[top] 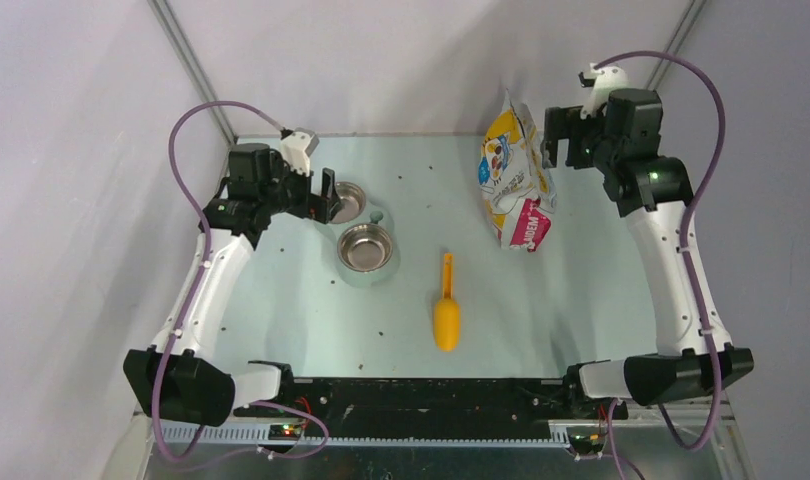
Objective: Serve the pet food
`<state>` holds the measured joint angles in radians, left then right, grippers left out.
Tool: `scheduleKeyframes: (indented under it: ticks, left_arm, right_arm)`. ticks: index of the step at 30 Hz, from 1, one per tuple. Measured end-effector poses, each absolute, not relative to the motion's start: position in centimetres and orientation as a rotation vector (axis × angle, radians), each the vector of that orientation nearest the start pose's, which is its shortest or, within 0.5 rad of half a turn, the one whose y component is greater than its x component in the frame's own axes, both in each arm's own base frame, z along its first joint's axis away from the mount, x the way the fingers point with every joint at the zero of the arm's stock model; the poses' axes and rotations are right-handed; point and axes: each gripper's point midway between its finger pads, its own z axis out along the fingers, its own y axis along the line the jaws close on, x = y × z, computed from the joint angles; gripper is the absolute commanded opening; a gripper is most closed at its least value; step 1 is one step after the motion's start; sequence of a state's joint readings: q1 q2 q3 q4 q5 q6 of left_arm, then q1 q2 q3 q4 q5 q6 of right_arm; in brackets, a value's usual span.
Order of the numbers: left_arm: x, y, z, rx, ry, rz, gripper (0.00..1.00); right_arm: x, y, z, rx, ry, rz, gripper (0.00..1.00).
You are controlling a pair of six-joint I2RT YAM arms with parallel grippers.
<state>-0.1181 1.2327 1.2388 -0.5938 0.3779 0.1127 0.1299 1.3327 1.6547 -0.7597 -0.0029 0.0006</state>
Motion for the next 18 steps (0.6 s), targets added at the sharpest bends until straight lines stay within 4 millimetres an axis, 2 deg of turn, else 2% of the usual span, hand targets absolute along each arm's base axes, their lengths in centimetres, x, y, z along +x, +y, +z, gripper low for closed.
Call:
scheduleKeyframes:
  ticks: [5, 12, 15, 18]
  left_arm:
    - [34.1, -10.4, 25.0, 0.469, 2.094, -0.415, 1.0]
    - [33.0, -10.5, 23.2, 0.464, 2.121, -0.428, 1.0]
    - [32.7, -10.5, 23.3, 0.459, 2.109, -0.428, 1.0]
    - [32.5, -10.5, 23.6, 0.454, 2.095, -0.428, 1.0]
  right_arm:
    - [39.8, 6.9, 36.4, -0.206, 1.984, 0.071, 0.9]
    - [43.2, 7.6, 33.3, -0.185, 2.058, -0.05, 0.68]
    - [44.2, 7.2, 31.0, -0.16, 2.112, -0.11, 0.59]
    - [44.8, 6.8, 29.6, -0.131, 2.146, -0.146, 0.56]
